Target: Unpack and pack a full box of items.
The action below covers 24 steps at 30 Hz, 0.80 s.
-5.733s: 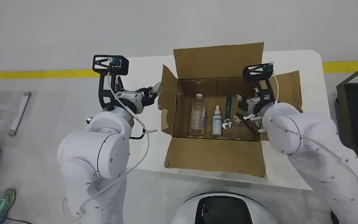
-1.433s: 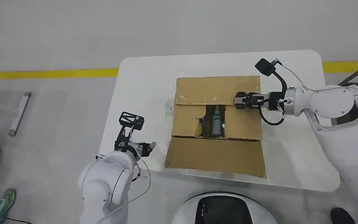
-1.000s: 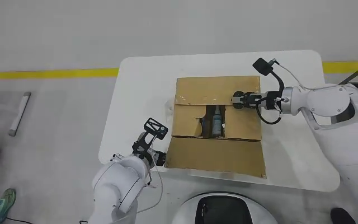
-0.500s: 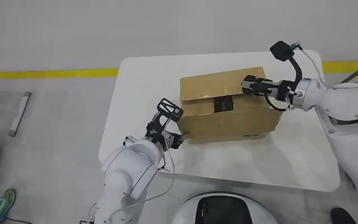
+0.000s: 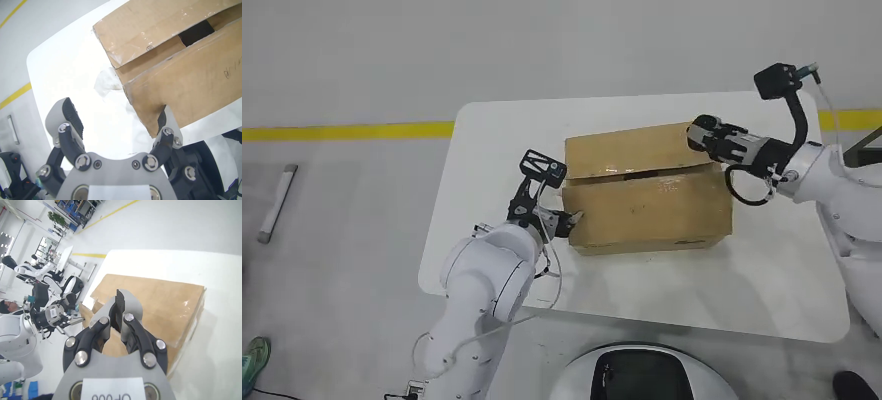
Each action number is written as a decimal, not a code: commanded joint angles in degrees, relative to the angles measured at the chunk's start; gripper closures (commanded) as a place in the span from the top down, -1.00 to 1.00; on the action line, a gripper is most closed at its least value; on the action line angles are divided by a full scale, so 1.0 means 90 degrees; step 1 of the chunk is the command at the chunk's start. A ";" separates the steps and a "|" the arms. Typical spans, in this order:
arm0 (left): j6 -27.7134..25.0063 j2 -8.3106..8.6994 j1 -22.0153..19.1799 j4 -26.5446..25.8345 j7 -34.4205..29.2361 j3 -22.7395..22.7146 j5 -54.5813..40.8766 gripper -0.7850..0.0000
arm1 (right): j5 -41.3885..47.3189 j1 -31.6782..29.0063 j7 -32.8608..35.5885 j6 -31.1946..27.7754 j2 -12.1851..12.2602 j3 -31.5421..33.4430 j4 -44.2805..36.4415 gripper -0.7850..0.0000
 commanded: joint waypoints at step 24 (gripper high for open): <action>0.0480 -0.0060 -0.0200 0.0314 0.0120 -0.0037 0.0360 1.00 | -0.4728 -0.0345 -0.2698 0.0956 -0.0407 -0.2418 0.0712 -1.00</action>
